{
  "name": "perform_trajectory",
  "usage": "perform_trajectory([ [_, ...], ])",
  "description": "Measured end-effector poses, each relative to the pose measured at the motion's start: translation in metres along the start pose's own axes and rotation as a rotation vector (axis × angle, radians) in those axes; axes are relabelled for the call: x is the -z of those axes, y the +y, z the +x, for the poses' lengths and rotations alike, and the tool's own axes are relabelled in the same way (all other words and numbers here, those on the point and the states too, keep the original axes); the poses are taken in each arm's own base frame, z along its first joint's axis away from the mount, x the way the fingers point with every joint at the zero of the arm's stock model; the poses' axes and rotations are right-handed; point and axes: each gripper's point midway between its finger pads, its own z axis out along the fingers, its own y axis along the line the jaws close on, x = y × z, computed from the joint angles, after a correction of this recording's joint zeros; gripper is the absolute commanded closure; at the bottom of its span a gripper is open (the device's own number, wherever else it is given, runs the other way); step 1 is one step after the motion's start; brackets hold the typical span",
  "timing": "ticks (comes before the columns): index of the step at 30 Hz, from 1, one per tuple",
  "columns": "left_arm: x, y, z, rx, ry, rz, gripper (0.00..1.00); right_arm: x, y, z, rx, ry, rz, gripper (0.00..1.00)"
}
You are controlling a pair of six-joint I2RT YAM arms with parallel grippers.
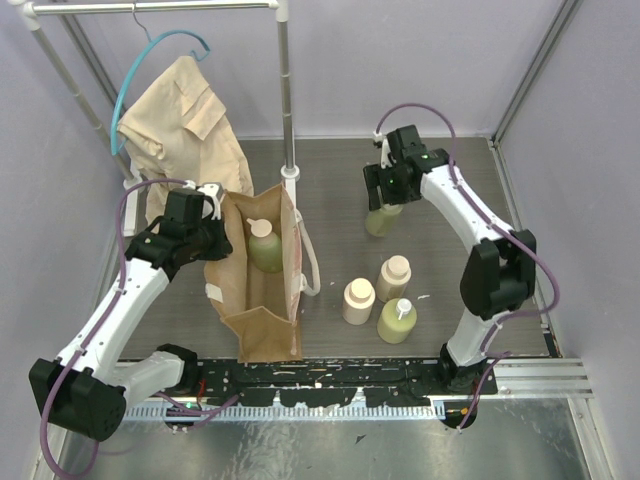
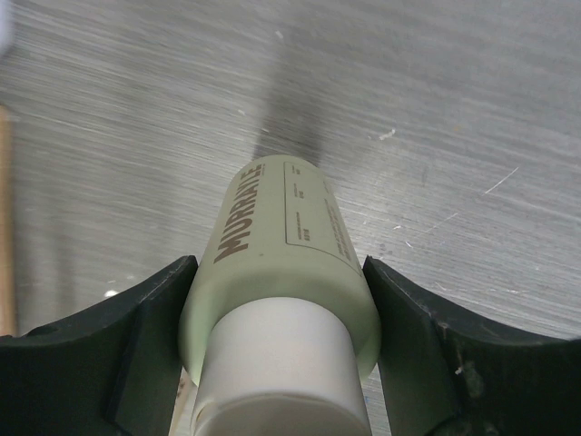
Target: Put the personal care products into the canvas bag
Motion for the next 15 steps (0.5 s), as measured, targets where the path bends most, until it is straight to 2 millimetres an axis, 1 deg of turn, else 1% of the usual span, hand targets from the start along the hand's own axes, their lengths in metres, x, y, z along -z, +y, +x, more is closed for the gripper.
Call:
perform_trajectory([
  [1,0.0,0.0,0.0,0.0,0.001,0.001,1.0,0.012,0.004,-0.007,-0.001,-0.037,-0.019,0.99],
  [3,-0.001,0.0,0.0,0.0,0.003,0.002,1.0,0.043,0.013,-0.024,-0.001,-0.142,-0.069,0.99],
  [4,-0.001,-0.001,0.0,0.0,0.003,0.003,1.0,0.066,0.02,-0.037,0.001,-0.219,-0.109,0.99],
  [7,-0.001,-0.001,0.0,0.001,0.004,0.004,1.0,0.122,0.04,-0.061,0.022,-0.401,-0.206,0.99],
  [8,-0.001,-0.001,0.0,0.001,0.004,0.004,1.0,0.146,0.05,-0.069,0.036,-0.474,-0.249,0.99],
  [10,-0.002,-0.001,0.001,0.001,0.005,0.004,1.0,0.177,0.068,-0.075,0.067,-0.556,-0.315,0.99],
  [12,-0.002,-0.001,0.001,0.001,0.006,0.004,1.0,0.202,0.093,-0.076,0.115,-0.604,-0.385,0.99],
  [13,-0.002,-0.001,0.001,0.001,0.007,0.004,1.0,0.21,0.108,-0.075,0.142,-0.613,-0.421,0.99],
  [15,-0.002,-0.001,0.001,0.001,0.008,0.004,1.0,0.22,0.137,-0.071,0.193,-0.615,-0.483,0.99],
])
